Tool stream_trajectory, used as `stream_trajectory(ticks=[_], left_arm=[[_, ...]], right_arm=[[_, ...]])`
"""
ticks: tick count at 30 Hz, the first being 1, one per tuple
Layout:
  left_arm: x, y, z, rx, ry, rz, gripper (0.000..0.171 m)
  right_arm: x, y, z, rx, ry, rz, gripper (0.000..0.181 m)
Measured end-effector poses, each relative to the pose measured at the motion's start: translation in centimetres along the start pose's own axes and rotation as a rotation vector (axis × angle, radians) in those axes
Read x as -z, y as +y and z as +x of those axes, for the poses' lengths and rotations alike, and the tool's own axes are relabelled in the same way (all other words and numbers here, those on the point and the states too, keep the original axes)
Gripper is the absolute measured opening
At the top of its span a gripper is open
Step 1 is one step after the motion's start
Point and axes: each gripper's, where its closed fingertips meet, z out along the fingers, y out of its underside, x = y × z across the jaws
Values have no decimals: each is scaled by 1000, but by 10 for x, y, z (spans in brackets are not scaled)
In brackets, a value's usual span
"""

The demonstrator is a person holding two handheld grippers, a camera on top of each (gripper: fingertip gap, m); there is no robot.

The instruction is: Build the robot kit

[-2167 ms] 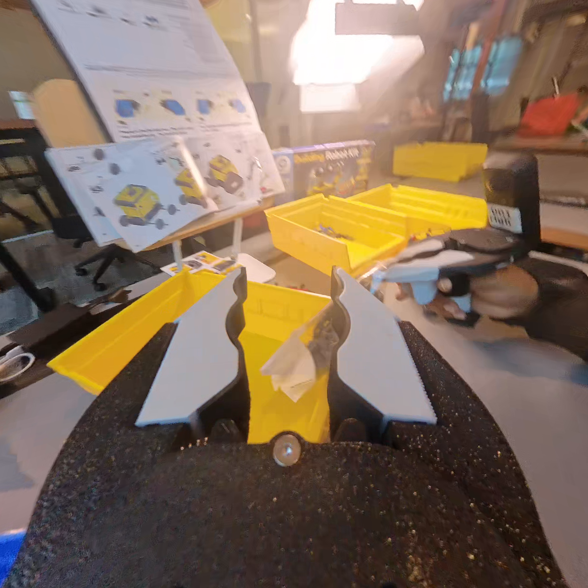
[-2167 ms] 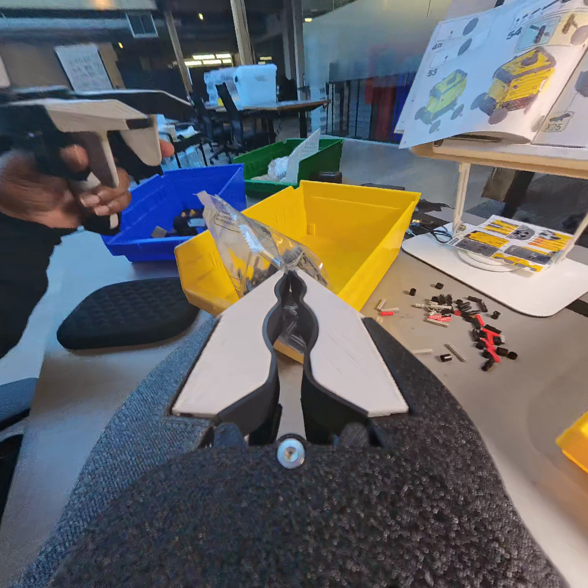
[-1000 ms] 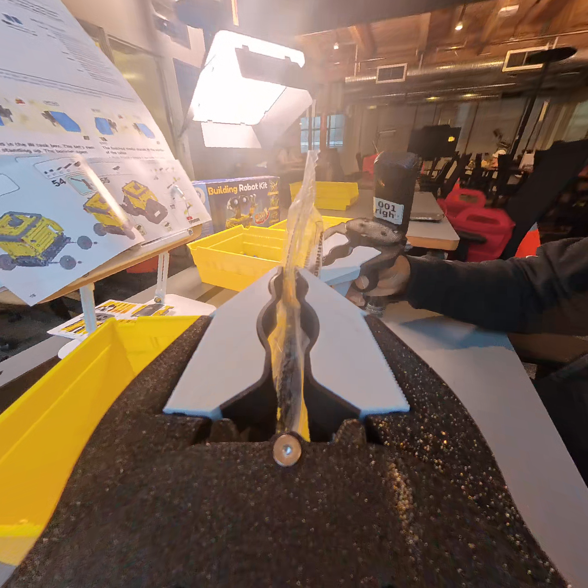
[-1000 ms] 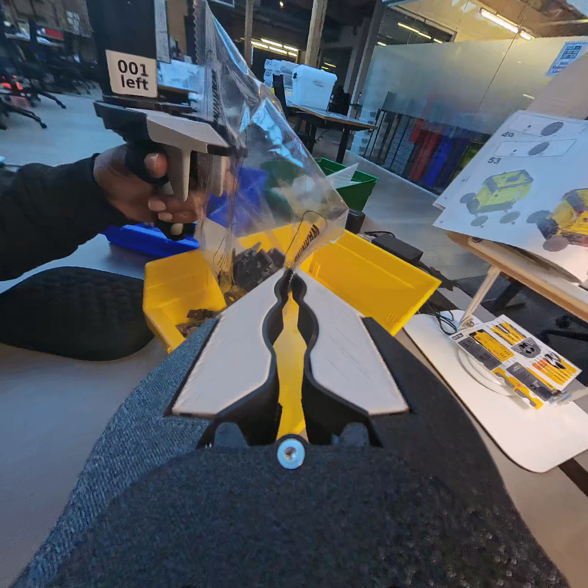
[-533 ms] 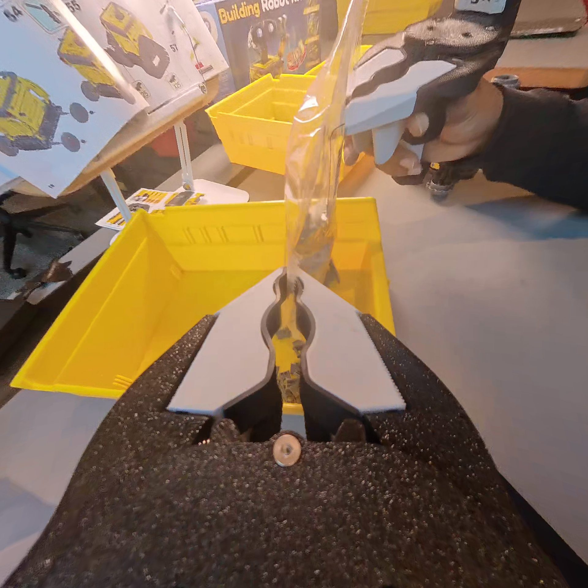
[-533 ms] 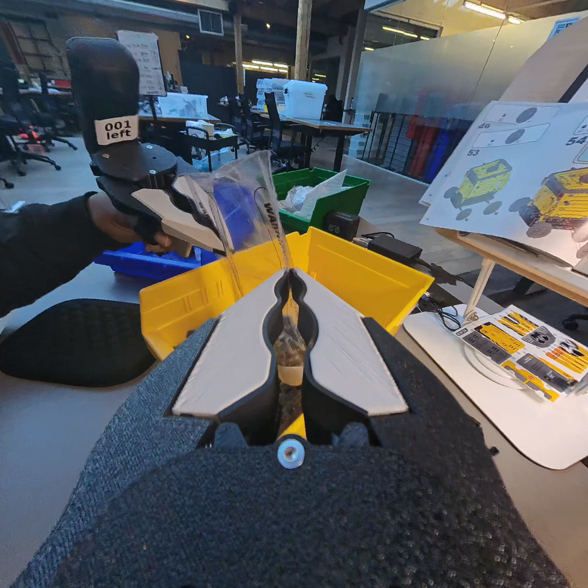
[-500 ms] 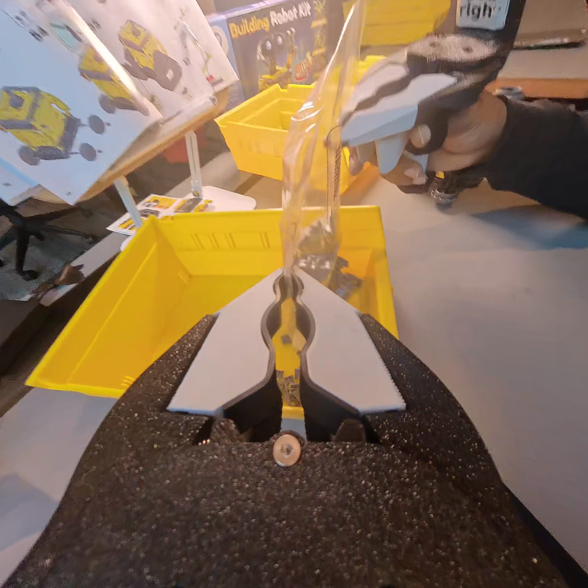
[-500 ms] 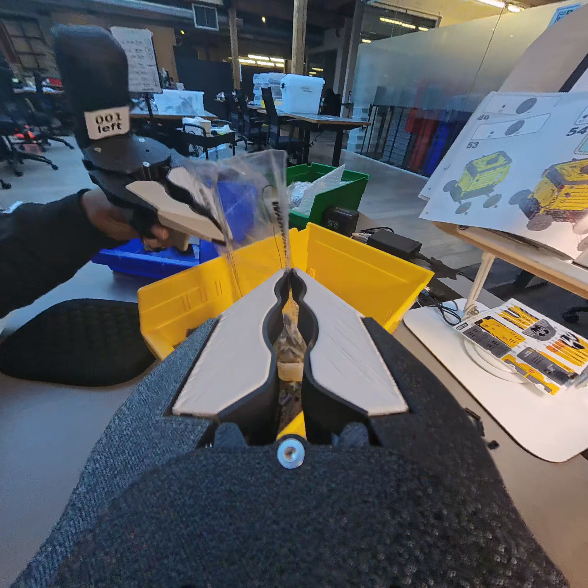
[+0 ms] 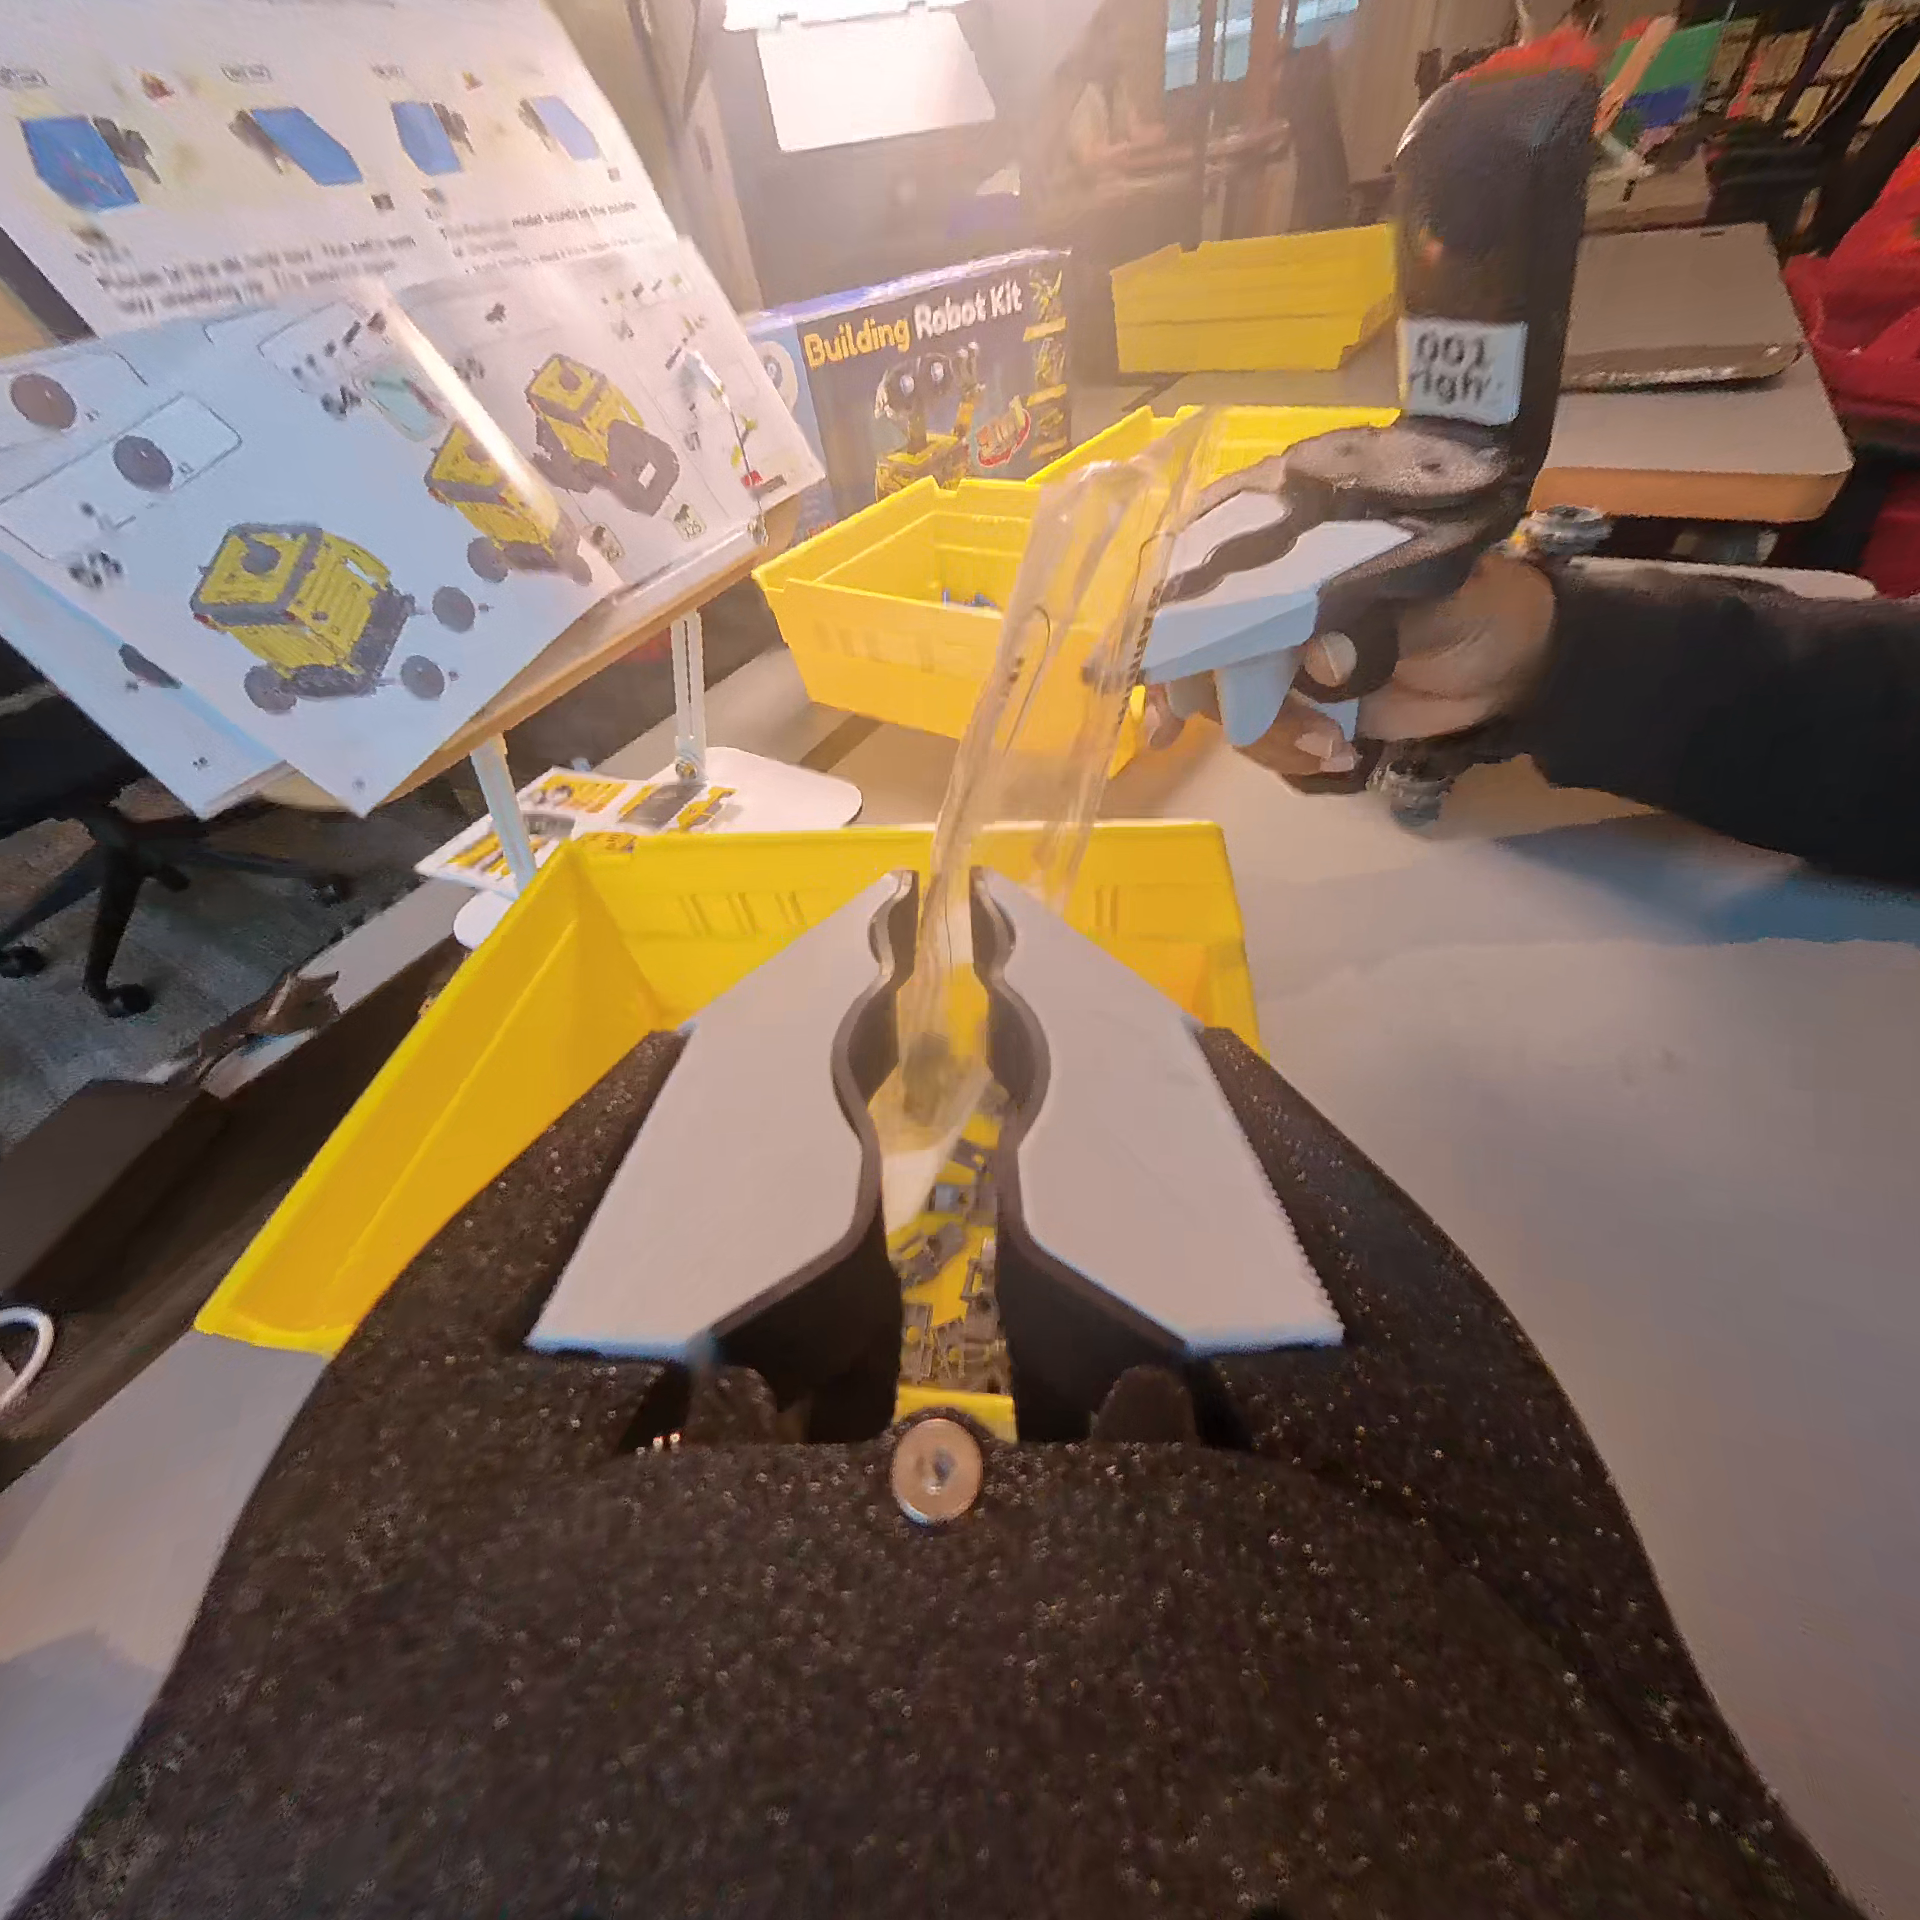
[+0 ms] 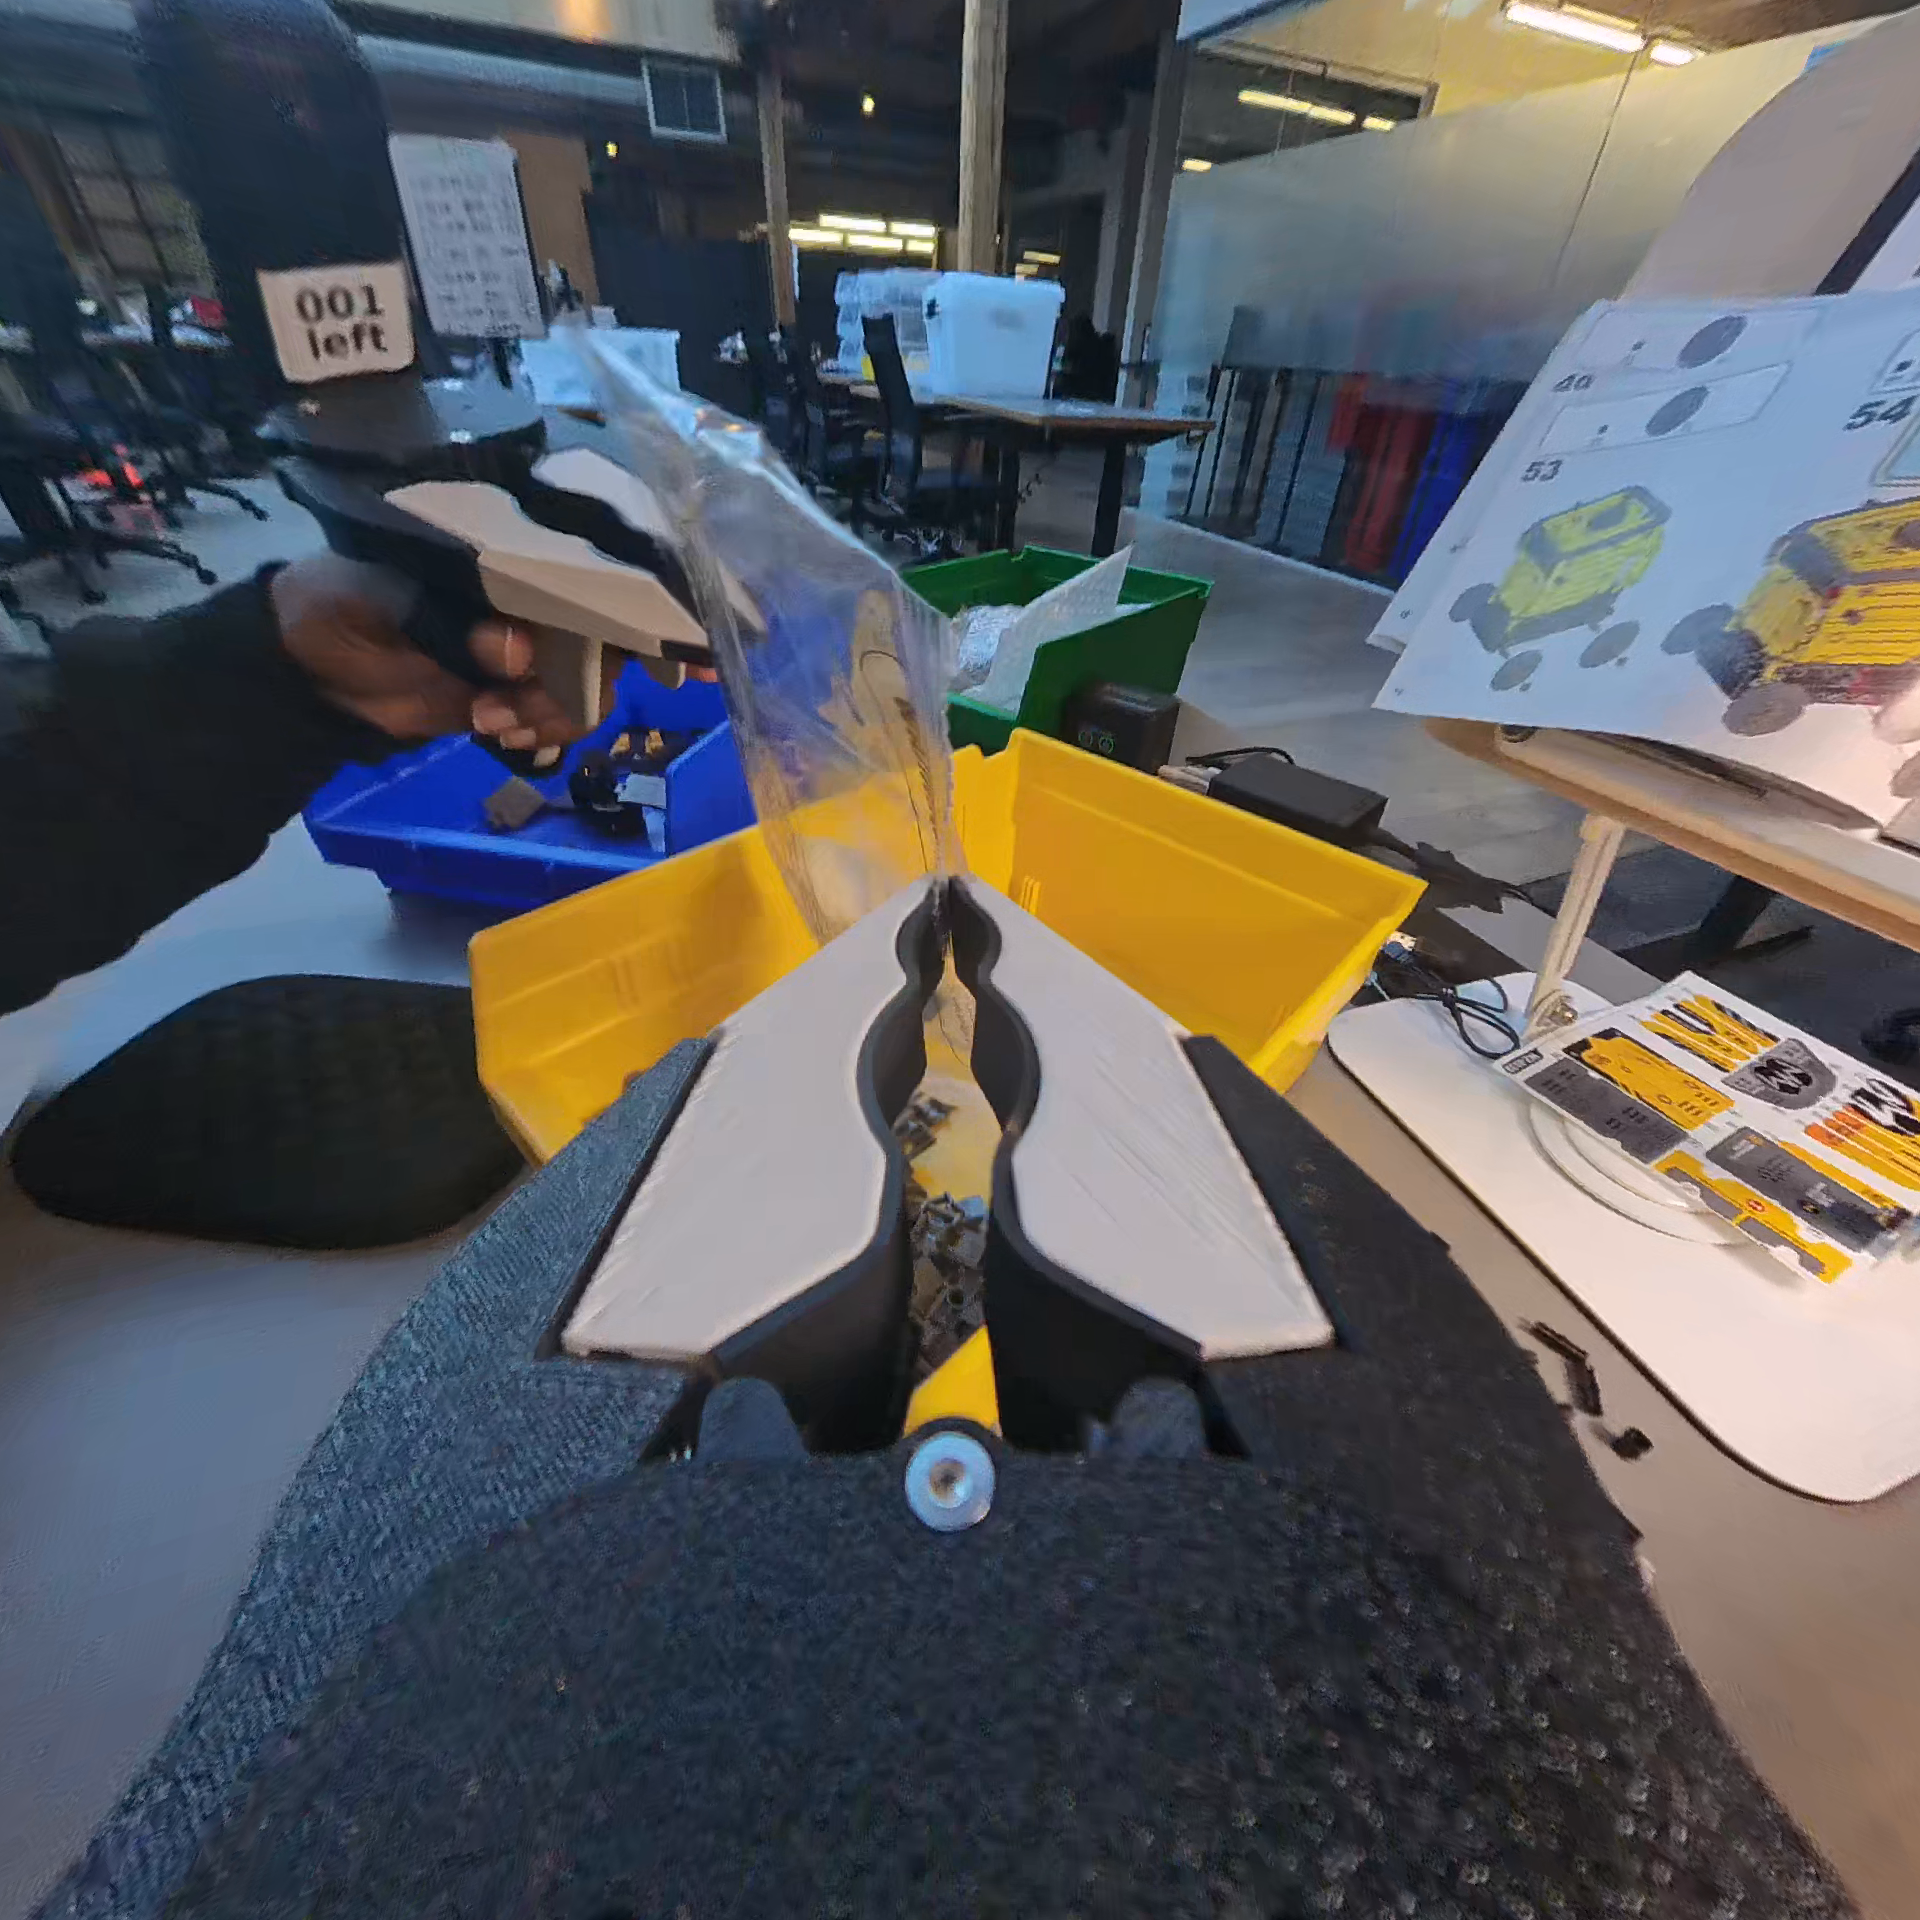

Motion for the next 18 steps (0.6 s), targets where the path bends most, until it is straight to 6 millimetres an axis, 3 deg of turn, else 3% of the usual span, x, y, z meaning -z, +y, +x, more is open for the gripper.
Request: stream_trajectory(ticks=[2,6,9,11,12,13,18], left_arm=[[-3,18,-1,17,1,-76,9],[-2,10,10,-23,26,-33,7],[-11,32,9,-31,33,-153,23],[-18,41,9,-43,33,-195,18],[-20,41,10,-51,35,-201,3],[-20,39,11,-51,44,-208,0],[-10,6,15,-12,122,-177,0]], right_arm=[[-2,11,-5,32,-17,-44,0],[14,-21,-5,-90,-62,192,0],[20,-23,-4,-211,-122,280,0],[22,-21,-2,-298,-163,318,0],[22,-18,-1,-323,-170,316,0],[21,-14,2,-319,-156,306,0],[17,19,28,-278,-17,136,0]])
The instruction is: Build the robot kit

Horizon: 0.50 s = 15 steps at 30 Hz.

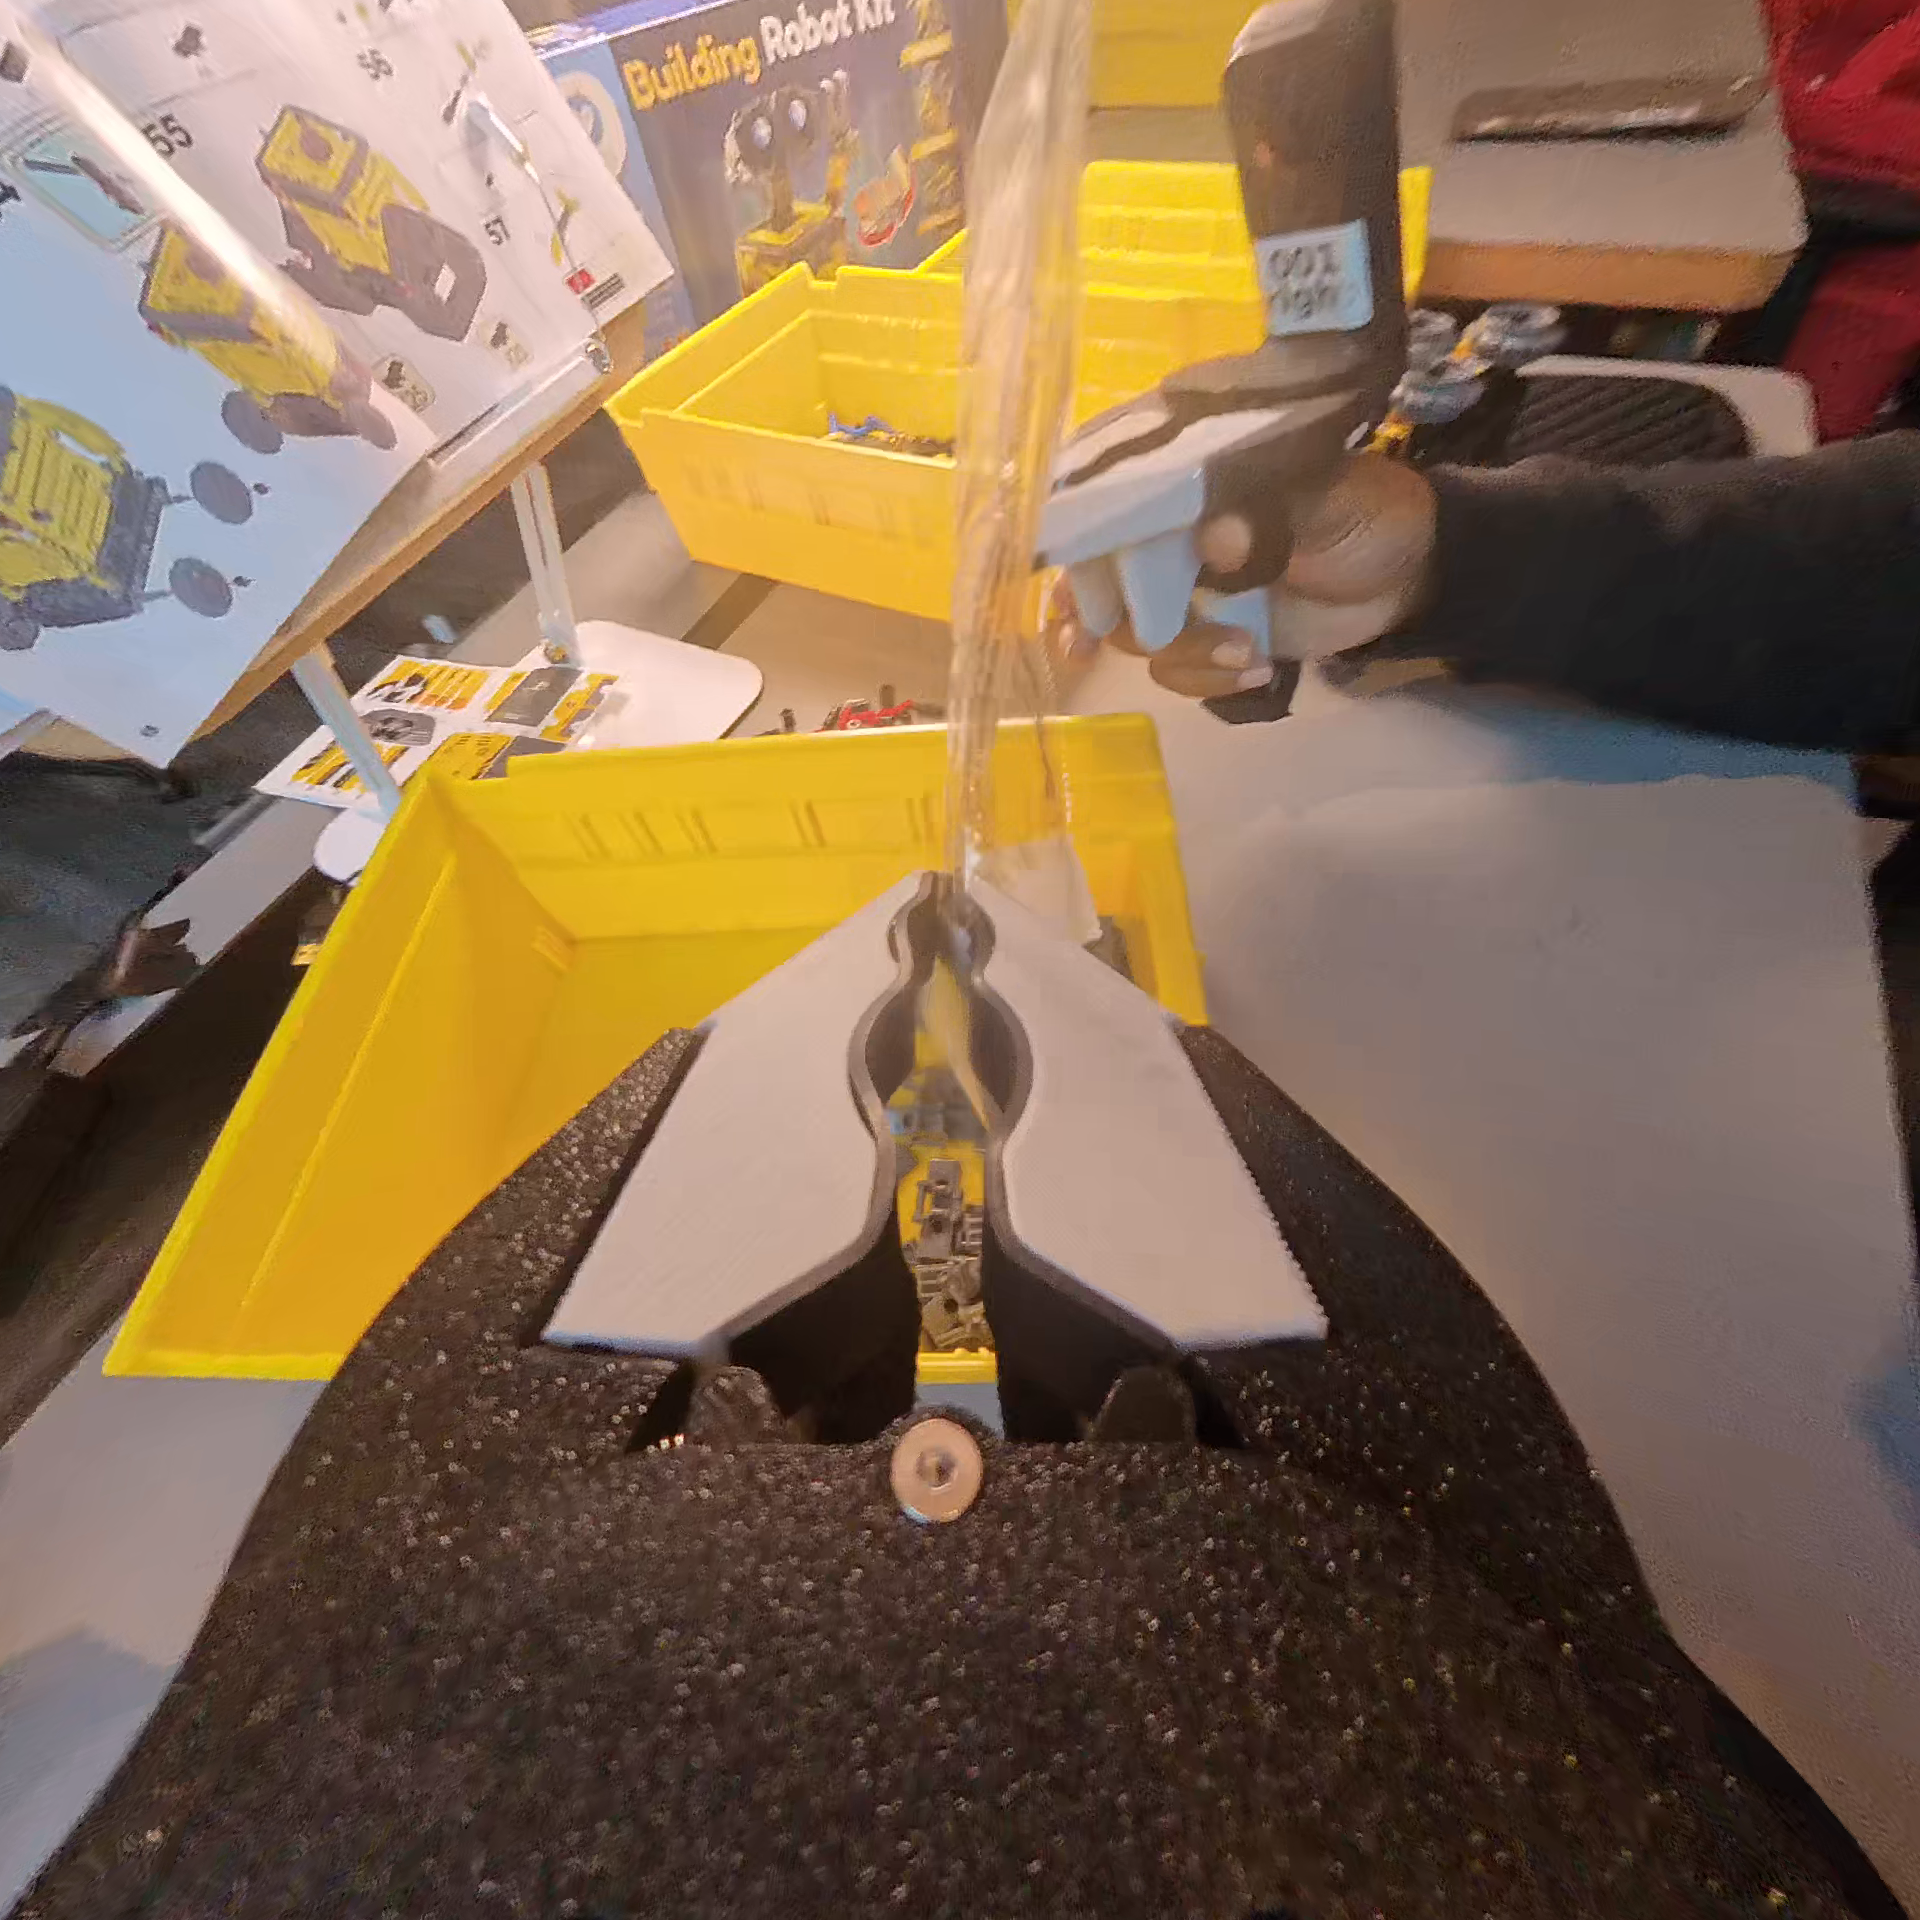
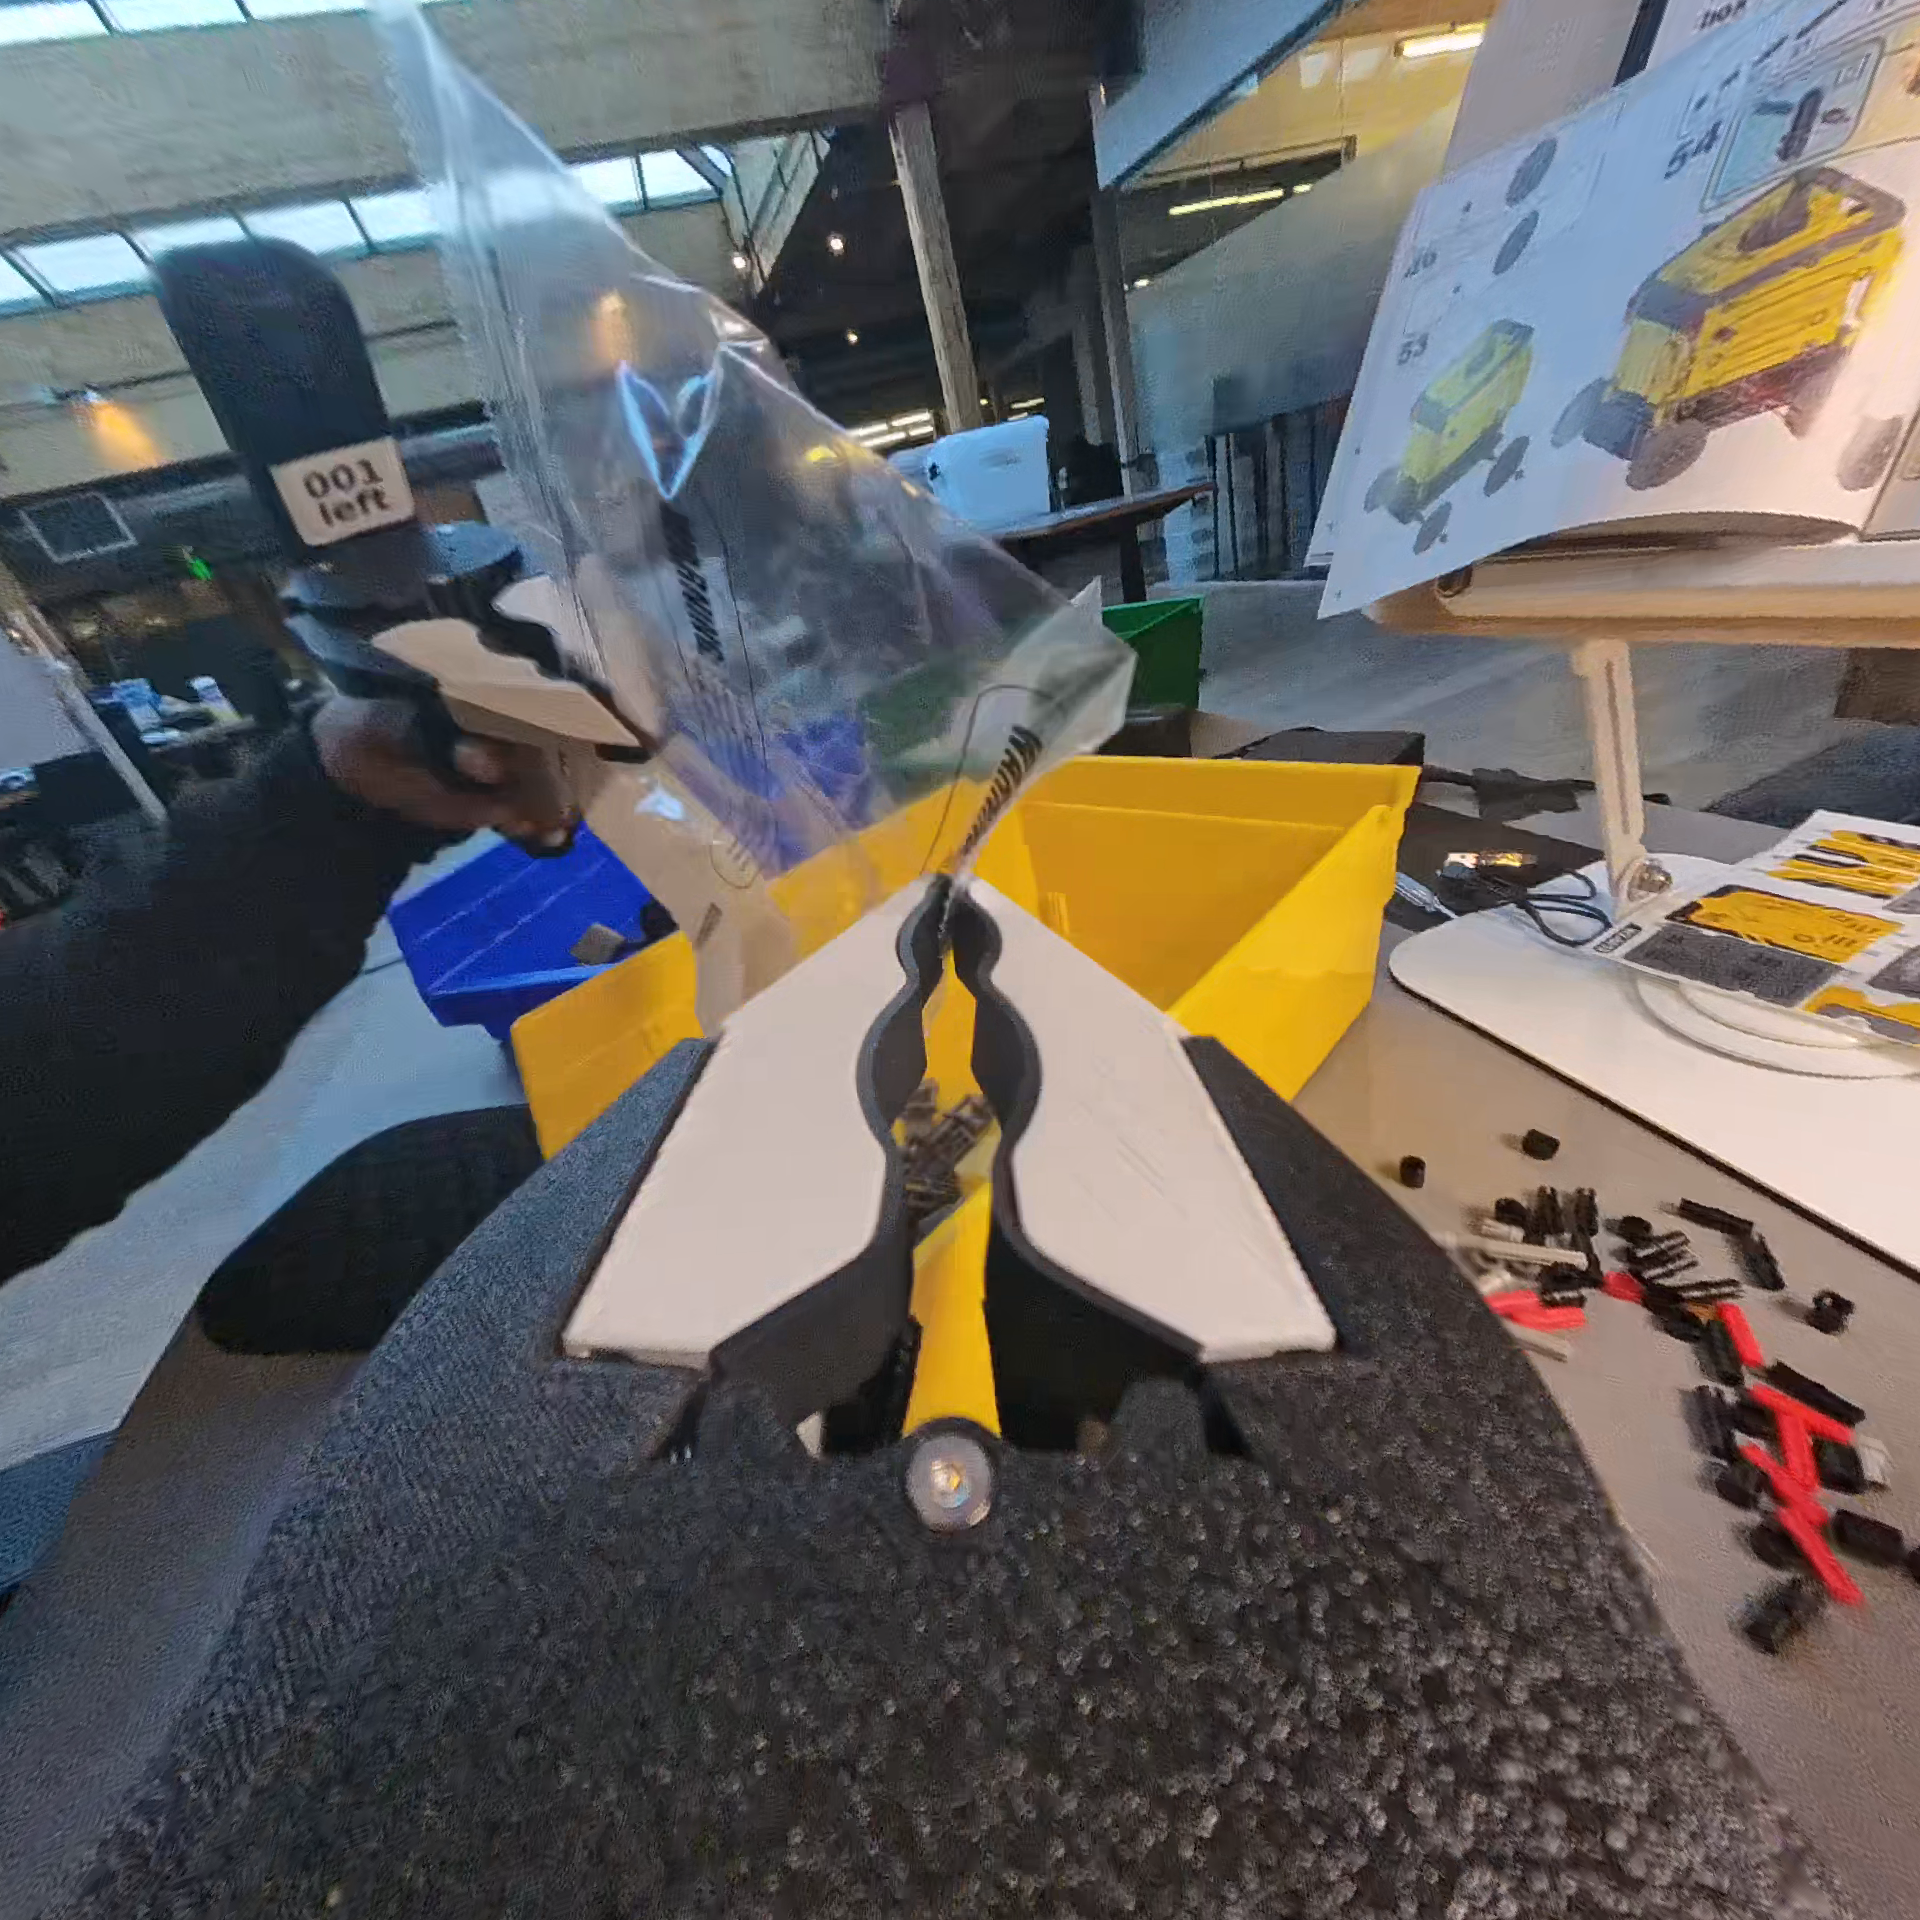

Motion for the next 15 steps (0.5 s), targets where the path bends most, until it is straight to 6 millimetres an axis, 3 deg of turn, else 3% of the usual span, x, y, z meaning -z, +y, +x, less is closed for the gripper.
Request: stream_trajectory(ticks=[11,15], left_arm=[[10,-13,-9,42,15,-33,0],[8,2,-4,32,38,-70,0]], right_arm=[[2,-3,5,-214,-61,33,0],[11,-20,1,-288,-133,102,0]])
